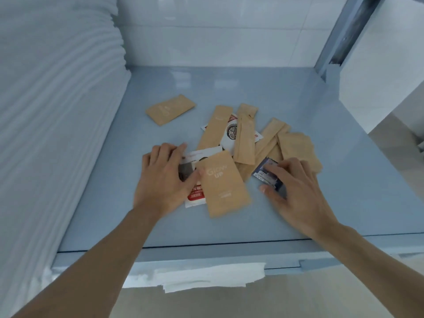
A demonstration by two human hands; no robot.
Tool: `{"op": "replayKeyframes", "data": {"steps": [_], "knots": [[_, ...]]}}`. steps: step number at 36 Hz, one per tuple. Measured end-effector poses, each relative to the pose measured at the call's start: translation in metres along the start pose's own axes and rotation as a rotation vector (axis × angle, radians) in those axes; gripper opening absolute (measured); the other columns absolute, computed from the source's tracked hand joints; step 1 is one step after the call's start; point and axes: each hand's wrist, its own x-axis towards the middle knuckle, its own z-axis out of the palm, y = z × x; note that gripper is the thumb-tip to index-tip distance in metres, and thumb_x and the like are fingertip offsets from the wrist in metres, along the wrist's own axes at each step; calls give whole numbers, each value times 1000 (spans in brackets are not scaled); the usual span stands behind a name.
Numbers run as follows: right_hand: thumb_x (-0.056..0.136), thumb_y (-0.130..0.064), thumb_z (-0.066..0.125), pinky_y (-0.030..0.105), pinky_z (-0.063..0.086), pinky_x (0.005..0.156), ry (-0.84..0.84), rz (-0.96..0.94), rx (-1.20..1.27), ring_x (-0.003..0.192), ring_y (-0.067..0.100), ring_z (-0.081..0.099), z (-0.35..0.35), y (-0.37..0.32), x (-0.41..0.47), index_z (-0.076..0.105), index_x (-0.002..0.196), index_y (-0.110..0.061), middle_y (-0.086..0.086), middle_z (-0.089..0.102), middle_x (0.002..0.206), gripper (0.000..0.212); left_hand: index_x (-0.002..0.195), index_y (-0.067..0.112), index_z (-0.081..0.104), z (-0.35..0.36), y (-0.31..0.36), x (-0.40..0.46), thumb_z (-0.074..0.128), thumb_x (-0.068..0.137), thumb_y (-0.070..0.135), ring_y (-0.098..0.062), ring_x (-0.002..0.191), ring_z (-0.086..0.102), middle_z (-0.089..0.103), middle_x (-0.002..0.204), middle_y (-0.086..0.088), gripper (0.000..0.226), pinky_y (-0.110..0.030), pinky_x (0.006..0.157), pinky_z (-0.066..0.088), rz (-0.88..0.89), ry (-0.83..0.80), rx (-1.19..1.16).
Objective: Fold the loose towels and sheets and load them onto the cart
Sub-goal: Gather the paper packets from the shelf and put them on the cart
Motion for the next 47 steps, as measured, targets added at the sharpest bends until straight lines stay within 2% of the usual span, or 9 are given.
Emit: {"op": "replayKeyframes", "data": {"steps": [4, 14, 26, 33, 36, 39, 42, 44, 47], "knots": [[90, -15, 66, 49, 47, 88, 123, -28, -5, 104, 32, 50, 11, -13, -4, 69, 114, -8, 12, 57, 111, 25, 128, 15, 62, -1, -1, -1, 37, 88, 69, -20, 108, 42, 46, 109, 0, 72, -38, 102, 33, 23, 21, 4], [89, -14, 67, 47, 49, 83, 159, -76, -62, 100, 33, 55, 11, -14, -4, 69, 109, -7, 9, 63, 109, 22, 105, 12, 55, 1, 1, -2, 59, 96, 26, -18, 100, 42, 49, 105, 1, 18, -29, 91, 34, -38, 69, -92], [90, -19, 62, 42, 47, 84, 170, -67, -104, 99, 28, 51, 12, -11, -4, 68, 106, -7, 8, 61, 105, 20, 121, 3, 59, -12, 8, -14, 60, 95, 24, -25, 109, 46, 53, 114, -9, 33, -39, 98, 40, -372, 245, -200], [102, -22, 45, 44, 50, 81, 189, -54, -102, 93, 31, 55, 10, -16, -4, 67, 109, -2, 11, 64, 102, 30, 118, 10, 65, -12, 2, -28, 70, 89, 19, -23, 109, 40, 46, 109, -3, 31, -32, 97, 31, -257, 124, -141], [102, -17, 47, 44, 53, 79, 213, -68, -42, 89, 32, 59, 8, -18, -4, 66, 105, 0, 13, 66, 99, 26, 116, 14, 63, -18, 8, -28, 69, 90, 13, -19, 105, 46, 41, 109, 3, 27, -31, 95, 41, -333, 185, -267], [102, -13, 43, 39, 53, 76, 261, -40, 55, 88, 32, 62, 5, -18, -4, 66, 106, 1, 13, 67, 96, 27, 105, 22, 62, -33, 19, -26, 67, 88, 5, -2, 81, 52, 47, 107, -2, 24, -9, 74, 44, -424, 343, -438], [102, -6, 48, 27, 43, 74, 276, 133, 263, 87, 27, 62, -1, -19, -4, 66, 111, -1, 8, 68, 96, 21, 98, 28, 64, -50, 34, -21, 74, 84, 9, -4, 72, 53, 56, 95, -3, 26, -16, 63, 44, -553, 434, -626], [102, -6, 49, 21, 38, 64, 369, 295, 454, 72, 21, 58, -8, -19, -9, 68, 102, -2, 2, 64, 81, 19, 91, 28, 69, -59, 54, -19, 81, 79, 11, -1, 66, 59, 64, 84, 3, 24, -15, 57, 47, -603, 369, -867], [101, -7, 51, 27, 53, 60, 490, 635, 958, 69, 17, 60, -22, -20, -17, 68, 83, -6, 6, 65, 72, 25, 84, 15, 76, -64, 94, -22, 84, 68, 15, -10, 65, 70, 75, 80, -3, 18, -19, 55, 53, -562, 98, -1353]]}}
